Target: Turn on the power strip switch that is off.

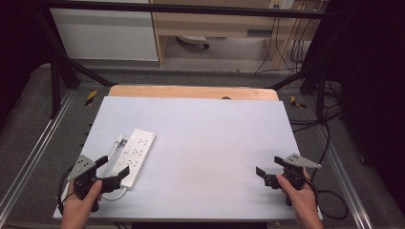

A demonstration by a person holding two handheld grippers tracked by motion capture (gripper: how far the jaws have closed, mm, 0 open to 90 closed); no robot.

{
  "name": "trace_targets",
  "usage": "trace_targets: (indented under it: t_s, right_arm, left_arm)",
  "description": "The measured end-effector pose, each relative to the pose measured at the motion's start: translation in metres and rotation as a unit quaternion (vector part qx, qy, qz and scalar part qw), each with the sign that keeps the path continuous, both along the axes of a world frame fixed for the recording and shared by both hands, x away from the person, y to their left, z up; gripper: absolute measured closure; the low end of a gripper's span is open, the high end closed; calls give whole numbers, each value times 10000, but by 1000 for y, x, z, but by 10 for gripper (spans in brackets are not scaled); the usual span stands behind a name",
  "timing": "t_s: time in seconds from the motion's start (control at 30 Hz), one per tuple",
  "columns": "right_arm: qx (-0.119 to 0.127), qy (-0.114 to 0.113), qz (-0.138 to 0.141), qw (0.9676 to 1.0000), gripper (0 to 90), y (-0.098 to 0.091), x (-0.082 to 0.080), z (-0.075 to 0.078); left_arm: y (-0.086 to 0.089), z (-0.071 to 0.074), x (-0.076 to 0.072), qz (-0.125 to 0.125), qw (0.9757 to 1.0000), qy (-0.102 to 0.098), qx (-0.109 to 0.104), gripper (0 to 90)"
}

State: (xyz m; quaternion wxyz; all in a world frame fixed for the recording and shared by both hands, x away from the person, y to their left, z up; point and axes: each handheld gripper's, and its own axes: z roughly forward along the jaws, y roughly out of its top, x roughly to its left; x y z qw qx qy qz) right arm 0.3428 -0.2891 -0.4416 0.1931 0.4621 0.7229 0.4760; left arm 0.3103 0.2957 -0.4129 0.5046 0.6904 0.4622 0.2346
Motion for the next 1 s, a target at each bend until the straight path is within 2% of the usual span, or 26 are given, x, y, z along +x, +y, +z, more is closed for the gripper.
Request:
trace_targets:
  t_s: [0.03, 0.13, 0.57, 0.7, 0.77, 1.0]
  right_arm:
    - [-64, -74, -21, 10000, 66, 1, -2, 2]
    - [-134, -103, -54, 9998, 64, 2, -3, 3]
    - [-219, -240, -141, 9994, 49, 1, -3, 6]
    - [-207, -235, -133, 9994, 49, 2, -3, 6]
    - [-189, -225, -117, 9995, 49, 2, -3, 7]
    - [-193, -211, -125, 9995, 48, 2, -3, 7]
  left_arm:
    - [-1, 0, 0, 33, 10000, -3, 5, 52]
    - [-1, 1, 0, 68, 10000, -42, -49, 53]
    - [-3, 5, 0, 56, 9998, -140, -136, 53]
    - [-4, 7, -1, 60, 9996, -212, -155, 53]
    - [-5, 9, -1, 63, 9993, -273, -250, 51]
    - [-8, 11, -1, 54, 9990, -372, -258, 50]
